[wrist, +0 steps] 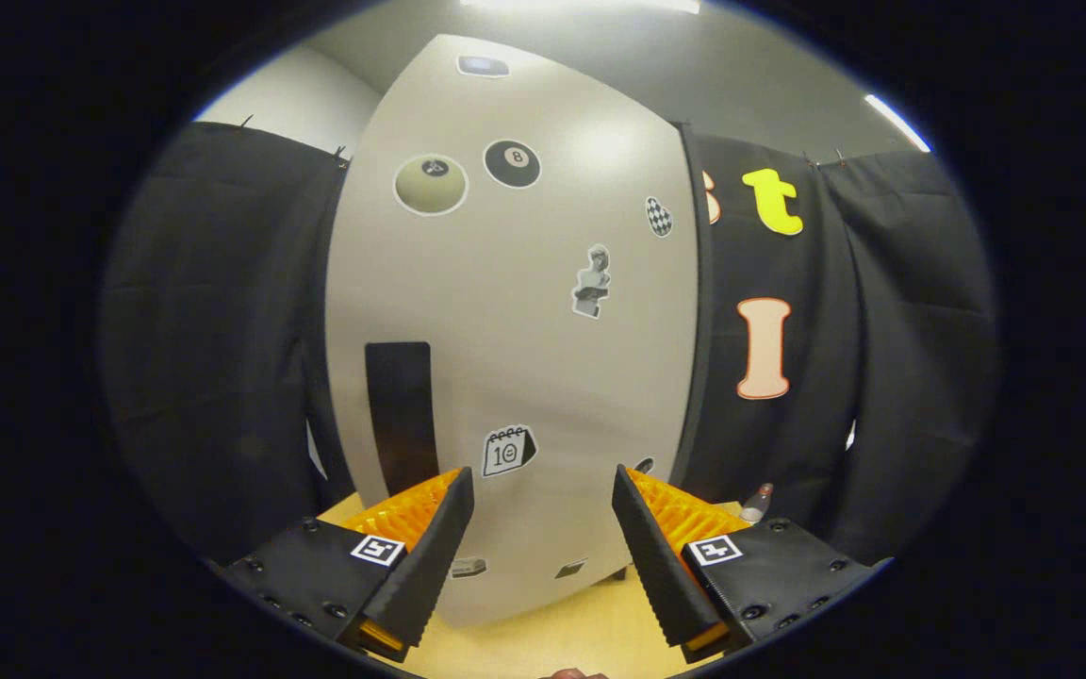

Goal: Open the shoe cabinet door, grab the shoes and put them into the shoe cabinet, then close the shoe cabinet door.

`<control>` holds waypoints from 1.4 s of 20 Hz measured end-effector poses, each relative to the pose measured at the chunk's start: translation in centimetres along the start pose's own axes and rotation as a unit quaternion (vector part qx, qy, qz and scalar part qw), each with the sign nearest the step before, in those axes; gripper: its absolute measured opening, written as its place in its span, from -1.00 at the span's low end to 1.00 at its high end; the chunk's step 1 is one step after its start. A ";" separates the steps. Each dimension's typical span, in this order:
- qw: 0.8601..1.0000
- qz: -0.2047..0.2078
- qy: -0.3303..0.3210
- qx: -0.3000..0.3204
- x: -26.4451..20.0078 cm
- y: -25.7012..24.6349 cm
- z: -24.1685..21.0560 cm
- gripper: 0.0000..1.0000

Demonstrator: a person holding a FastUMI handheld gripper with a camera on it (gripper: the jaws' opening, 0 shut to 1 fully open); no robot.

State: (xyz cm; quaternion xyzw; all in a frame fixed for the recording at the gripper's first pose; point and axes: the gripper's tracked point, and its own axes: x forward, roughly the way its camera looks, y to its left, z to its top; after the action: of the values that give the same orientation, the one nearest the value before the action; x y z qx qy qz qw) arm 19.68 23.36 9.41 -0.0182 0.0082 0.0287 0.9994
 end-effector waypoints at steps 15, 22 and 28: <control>0.999 0.023 -0.026 -0.001 -2.8 4.0 0.2 0.86; 0.999 0.029 -0.015 0.008 -5.8 4.9 -2.4 0.87; 1.000 -0.001 -0.026 -0.004 -7.4 3.1 -2.9 0.87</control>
State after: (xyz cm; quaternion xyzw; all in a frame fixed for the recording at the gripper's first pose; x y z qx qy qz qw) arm 12.03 25.97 6.58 -0.0213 -0.0177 0.0278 0.9992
